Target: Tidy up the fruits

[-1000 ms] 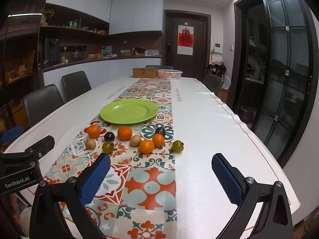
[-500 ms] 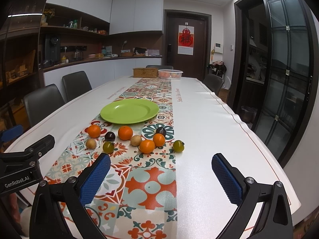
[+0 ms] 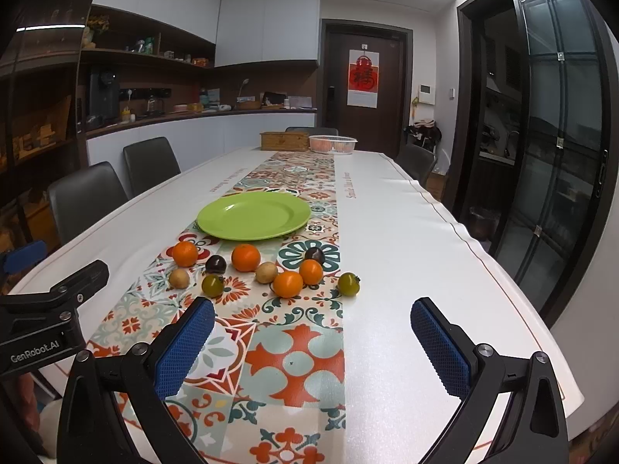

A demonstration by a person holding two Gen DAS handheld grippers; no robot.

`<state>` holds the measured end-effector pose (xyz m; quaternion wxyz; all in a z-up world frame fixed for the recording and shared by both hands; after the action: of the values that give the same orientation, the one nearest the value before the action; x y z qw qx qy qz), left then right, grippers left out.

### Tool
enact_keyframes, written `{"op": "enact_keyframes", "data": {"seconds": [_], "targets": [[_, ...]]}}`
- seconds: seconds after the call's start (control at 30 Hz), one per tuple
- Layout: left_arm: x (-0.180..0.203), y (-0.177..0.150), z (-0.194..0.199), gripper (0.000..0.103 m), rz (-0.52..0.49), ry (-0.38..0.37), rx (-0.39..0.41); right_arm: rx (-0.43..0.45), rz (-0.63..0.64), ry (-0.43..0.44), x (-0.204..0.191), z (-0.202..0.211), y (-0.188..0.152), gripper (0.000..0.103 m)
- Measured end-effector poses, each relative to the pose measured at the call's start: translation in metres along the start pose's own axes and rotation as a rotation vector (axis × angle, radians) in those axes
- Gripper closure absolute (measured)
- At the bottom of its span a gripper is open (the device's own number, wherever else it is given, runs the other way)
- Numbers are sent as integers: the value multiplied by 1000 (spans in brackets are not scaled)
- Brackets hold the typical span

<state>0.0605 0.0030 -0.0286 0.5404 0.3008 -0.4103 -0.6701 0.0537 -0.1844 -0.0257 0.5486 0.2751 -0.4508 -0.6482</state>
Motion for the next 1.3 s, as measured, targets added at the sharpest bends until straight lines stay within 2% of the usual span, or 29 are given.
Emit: {"op": "enact_keyframes", "data": {"seconds": [1.0, 1.3], "targets": [[-1, 3, 1, 0, 0, 2, 3, -1, 6, 1, -4, 2, -1, 0], [-5, -2, -11, 0, 8, -1, -20, -31, 23, 2, -13, -2, -8, 0]]}}
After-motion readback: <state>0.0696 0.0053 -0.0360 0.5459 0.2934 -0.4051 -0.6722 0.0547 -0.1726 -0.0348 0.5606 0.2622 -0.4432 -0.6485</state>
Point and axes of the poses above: each gripper's, at about its wrist camera, not at the fingertips, and z roughly against the way its jaws point, x to its right, y to its top, the point moved 8 cm from there along -z, roughly the way its jaws point, and after that the axes turned 13 degrees about -y, right-handed, at the moved point
